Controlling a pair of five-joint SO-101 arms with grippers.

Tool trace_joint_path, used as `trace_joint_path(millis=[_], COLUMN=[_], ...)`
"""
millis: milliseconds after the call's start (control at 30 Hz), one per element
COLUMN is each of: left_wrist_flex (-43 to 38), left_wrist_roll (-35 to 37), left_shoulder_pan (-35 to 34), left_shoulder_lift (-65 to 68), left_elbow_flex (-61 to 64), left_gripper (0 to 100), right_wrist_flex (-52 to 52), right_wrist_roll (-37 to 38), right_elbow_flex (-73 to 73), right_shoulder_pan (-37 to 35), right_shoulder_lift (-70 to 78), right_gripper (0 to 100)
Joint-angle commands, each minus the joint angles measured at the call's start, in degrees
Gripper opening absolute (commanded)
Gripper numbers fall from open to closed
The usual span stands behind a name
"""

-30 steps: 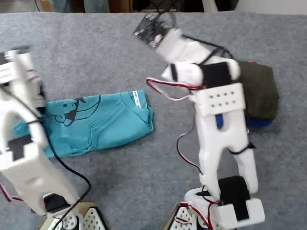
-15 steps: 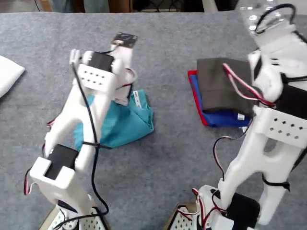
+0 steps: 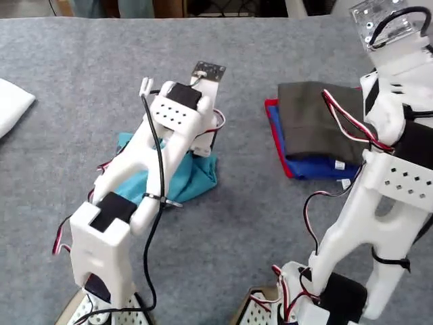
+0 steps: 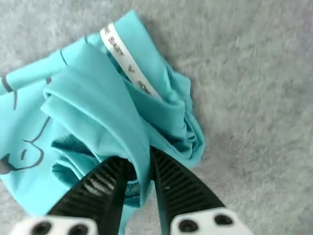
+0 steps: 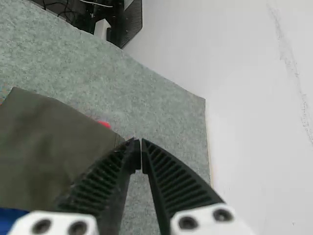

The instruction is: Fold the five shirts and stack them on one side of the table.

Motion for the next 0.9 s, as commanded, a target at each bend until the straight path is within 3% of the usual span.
trace_joint_path(millis=[0,533,667,733,867], left_wrist_flex=[-0.70,-0.26,3.43,6.42,10.99], left_wrist_roll=[2.02,6.07,7.12,12.48,15.30], left_shoulder_pan=[0.66,-1.54,-2.68,-4.53,-10.95], left_shoulder_lift=[1.32,10.02,9.23,8.44,6.68], left_elbow_flex=[-6.55,-16.48,-18.95,-22.11,-32.75], left_gripper=[3,4,21,28,32], right_wrist_flex=[-0.70,-0.62,0.26,0.79,3.96], right_wrist_roll=[0.53,2.37,2.46,2.29,1.85], right_elbow_flex=[-0.04,1.71,1.71,1.71,5.23], right_shoulder_pan=[-1.76,-4.57,-5.36,-6.86,-13.10], right_shoulder_lift=[-1.89,-2.07,-1.89,-1.89,-1.89], right_gripper=[1.5,1.5,1.5,1.5,1.5])
